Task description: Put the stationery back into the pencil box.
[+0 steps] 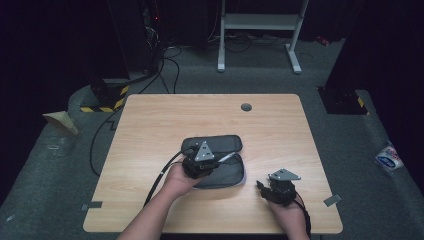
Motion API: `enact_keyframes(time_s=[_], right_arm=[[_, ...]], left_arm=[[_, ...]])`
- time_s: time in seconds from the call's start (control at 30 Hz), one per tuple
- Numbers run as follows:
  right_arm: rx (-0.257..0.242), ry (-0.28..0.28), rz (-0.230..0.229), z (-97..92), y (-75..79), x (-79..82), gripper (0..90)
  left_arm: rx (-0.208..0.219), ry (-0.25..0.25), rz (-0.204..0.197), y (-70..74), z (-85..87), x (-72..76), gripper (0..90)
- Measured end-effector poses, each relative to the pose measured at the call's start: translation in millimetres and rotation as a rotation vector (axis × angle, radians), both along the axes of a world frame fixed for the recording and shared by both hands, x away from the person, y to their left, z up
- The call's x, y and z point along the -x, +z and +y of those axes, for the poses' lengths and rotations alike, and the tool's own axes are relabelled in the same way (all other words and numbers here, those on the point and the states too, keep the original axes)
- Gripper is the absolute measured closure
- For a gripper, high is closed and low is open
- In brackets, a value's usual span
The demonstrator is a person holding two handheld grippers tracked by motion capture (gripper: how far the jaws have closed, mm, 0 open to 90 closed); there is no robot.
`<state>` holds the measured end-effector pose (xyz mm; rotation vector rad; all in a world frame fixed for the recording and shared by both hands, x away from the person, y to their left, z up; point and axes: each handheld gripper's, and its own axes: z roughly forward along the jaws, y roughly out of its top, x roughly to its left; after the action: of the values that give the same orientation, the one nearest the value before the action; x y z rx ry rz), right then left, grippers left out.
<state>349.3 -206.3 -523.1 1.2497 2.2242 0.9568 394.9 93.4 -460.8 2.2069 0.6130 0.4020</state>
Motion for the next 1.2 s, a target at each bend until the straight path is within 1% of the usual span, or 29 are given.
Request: enact_keyframes(time_s=[0.13, 0.3, 0.37, 0.43, 0.6, 0.7, 0.77, 0.8, 0.83, 0.87, 0.93, 1.07, 1.2], right_arm=[[-0.002, -0.004, 0.002, 0.3, 0.1, 0.4, 43.8], [-0.002, -0.004, 0.002, 0.4, 0.1, 0.5, 43.9], [-0.002, -0.004, 0.002, 0.3, 0.1, 0.4, 44.0], [-0.003, -0.005, 0.002, 0.3, 0.1, 0.4, 44.1], [-0.003, -0.005, 0.002, 0.3, 0.1, 0.5, 44.2], [-0.005, -0.005, 0.003, 0.1, 0.1, 0.6, 44.8], [-0.005, -0.006, 0.003, 0.2, 0.1, 0.6, 44.8], [-0.004, -0.006, 0.003, 0.2, 0.1, 0.6, 44.8], [-0.004, -0.005, 0.003, 0.1, 0.1, 0.6, 44.8], [-0.005, -0.006, 0.003, 0.2, 0.1, 0.6, 44.8], [-0.005, -0.005, 0.003, 0.2, 0.1, 0.6, 44.8], [-0.005, -0.006, 0.003, 0.2, 0.1, 0.6, 44.8], [-0.004, -0.006, 0.003, 0.2, 0.1, 0.6, 44.8]], left_arm=[[-0.038, -0.008, 0.014, -7.3, -1.2, 0.7, 79.0], [-0.089, -0.029, 0.013, -12.8, -4.5, 2.9, 79.0], [-0.097, -0.029, 0.025, -13.5, -4.9, 2.0, 79.0], [-0.089, -0.026, 0.040, -14.2, -4.7, 0.9, 79.0], [-0.103, -0.045, 0.053, -14.5, -5.5, 0.7, 78.9], [-0.094, -0.050, 0.069, -15.4, -5.3, -0.1, 78.8], [-0.088, -0.048, 0.071, -15.8, -5.1, -0.9, 78.7], [-0.084, -0.044, 0.072, -15.7, -4.8, -1.4, 78.6], [-0.069, -0.031, 0.080, -15.2, -3.9, -2.4, 78.3], [-0.060, -0.024, 0.086, -14.6, -3.4, -3.0, 72.2], [-0.053, -0.012, 0.080, -12.8, -1.8, -3.3, 66.3], [-0.027, 0.013, 0.073, -10.0, 0.4, -3.7, 62.2], [0.013, 0.038, 0.069, -6.6, 1.6, -3.8, 56.9]])
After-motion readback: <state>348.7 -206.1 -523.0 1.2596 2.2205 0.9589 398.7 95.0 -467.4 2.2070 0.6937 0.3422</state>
